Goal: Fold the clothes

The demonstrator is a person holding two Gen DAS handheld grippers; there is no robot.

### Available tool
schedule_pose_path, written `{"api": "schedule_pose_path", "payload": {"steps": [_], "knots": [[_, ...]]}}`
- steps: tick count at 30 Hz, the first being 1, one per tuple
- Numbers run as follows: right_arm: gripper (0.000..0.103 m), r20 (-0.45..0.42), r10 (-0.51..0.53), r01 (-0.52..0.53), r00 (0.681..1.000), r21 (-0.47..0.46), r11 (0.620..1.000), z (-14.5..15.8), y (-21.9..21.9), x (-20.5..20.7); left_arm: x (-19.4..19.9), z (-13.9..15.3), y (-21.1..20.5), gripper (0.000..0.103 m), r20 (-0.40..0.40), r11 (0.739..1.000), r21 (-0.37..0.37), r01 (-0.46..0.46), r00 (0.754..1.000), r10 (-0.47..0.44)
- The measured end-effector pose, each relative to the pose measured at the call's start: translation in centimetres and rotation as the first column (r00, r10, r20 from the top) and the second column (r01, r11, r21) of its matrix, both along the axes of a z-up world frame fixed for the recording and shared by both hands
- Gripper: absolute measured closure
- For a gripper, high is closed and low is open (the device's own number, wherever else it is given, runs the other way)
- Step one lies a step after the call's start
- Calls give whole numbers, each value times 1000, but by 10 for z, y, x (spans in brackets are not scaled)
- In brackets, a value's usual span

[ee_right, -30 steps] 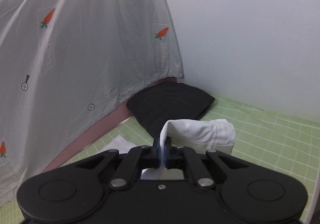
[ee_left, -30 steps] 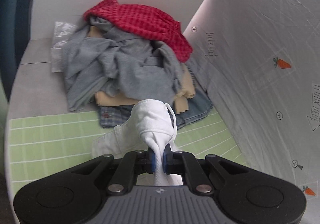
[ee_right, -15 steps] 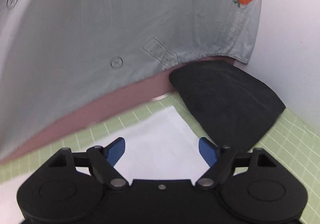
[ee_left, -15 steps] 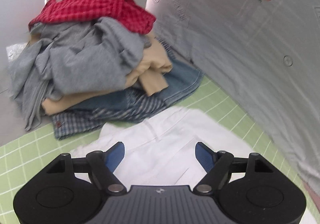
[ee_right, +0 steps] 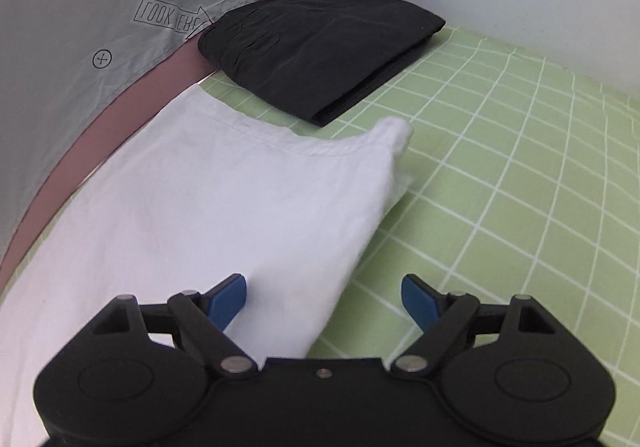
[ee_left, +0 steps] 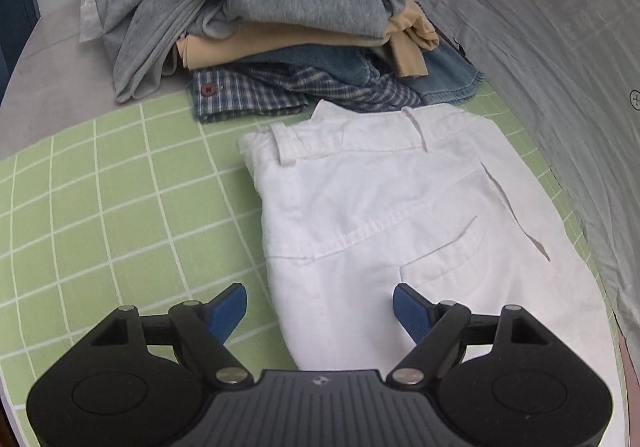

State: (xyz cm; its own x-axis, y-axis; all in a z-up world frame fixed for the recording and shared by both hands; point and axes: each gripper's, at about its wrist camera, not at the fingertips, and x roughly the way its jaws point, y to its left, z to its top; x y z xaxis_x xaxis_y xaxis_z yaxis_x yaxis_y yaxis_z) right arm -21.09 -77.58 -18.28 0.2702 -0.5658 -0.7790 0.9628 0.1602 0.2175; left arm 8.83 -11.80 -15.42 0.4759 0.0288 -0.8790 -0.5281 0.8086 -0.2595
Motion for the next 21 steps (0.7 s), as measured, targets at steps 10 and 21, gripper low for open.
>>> {"api": "schedule_pose_path", "payload": {"steps": [10,21], "knots": [[98,170,92,-90,981,-23,996,30,-10,-21,-11,-4,14,96,45,989,-143,-49,997,56],[86,-104,82,-86,991,-31,996,28,3,-63,-71,-4,38,74,49,990,-124,62,997,-56]]}}
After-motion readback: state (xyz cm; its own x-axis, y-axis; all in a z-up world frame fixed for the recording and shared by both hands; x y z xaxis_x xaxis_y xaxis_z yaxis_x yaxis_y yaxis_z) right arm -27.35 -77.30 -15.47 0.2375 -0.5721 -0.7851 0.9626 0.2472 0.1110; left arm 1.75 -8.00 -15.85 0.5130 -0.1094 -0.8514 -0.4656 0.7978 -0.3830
